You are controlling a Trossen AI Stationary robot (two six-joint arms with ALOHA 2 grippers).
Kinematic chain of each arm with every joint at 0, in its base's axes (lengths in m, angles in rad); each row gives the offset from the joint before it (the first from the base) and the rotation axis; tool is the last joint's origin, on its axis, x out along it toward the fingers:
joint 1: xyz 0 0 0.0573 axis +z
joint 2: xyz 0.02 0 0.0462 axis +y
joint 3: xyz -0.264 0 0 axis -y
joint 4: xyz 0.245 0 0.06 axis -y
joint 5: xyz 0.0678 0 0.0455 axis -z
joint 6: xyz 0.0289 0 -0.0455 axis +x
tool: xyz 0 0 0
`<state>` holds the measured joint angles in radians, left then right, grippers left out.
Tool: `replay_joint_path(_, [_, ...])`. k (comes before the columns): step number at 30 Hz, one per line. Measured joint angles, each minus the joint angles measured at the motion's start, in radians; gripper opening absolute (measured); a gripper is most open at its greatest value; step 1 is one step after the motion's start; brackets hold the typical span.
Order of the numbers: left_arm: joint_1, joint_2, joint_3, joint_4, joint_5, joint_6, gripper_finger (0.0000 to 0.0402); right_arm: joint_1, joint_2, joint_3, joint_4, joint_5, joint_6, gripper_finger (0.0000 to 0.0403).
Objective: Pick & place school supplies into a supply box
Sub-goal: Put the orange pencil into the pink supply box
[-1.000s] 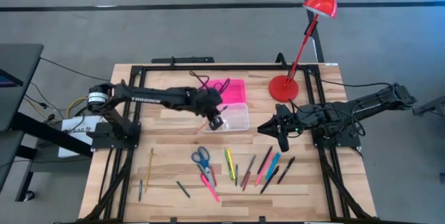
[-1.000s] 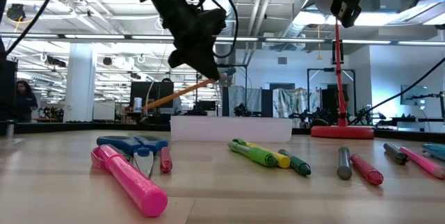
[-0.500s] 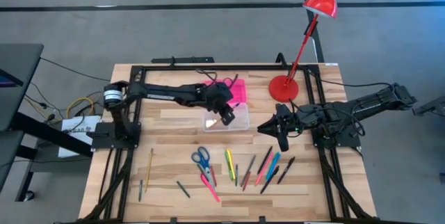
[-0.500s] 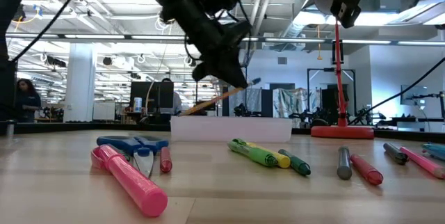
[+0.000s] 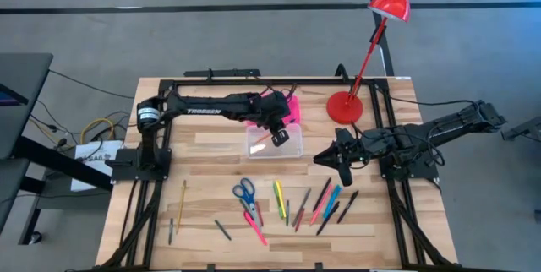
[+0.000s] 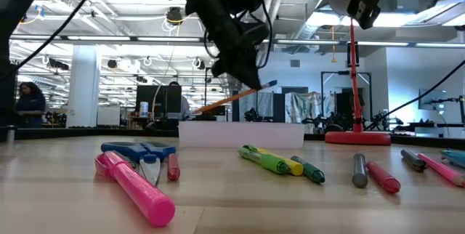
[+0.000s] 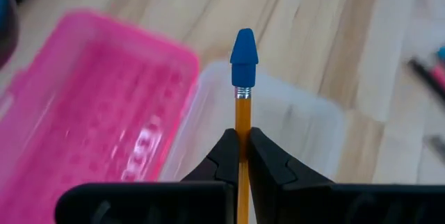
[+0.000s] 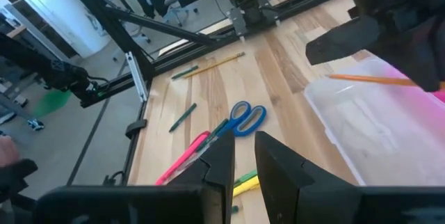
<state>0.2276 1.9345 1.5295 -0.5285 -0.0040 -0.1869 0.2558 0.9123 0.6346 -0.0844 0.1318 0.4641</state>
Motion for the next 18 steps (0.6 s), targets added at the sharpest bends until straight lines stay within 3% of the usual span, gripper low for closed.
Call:
replay_joint_path(8, [-0.020, 0.083, -0.001, -0.022, 0.035, 0.011, 0.0006, -0.001, 0.000, 0.000, -0.018, 0.000, 0.000, 0.0051])
replay_joint_path(18, [-0.026, 0.096, -0.001, -0.041, 0.034, 0.060, 0.0064, -0.001, 0.000, 0.000, -0.044, -0.001, 0.018, 0.0051])
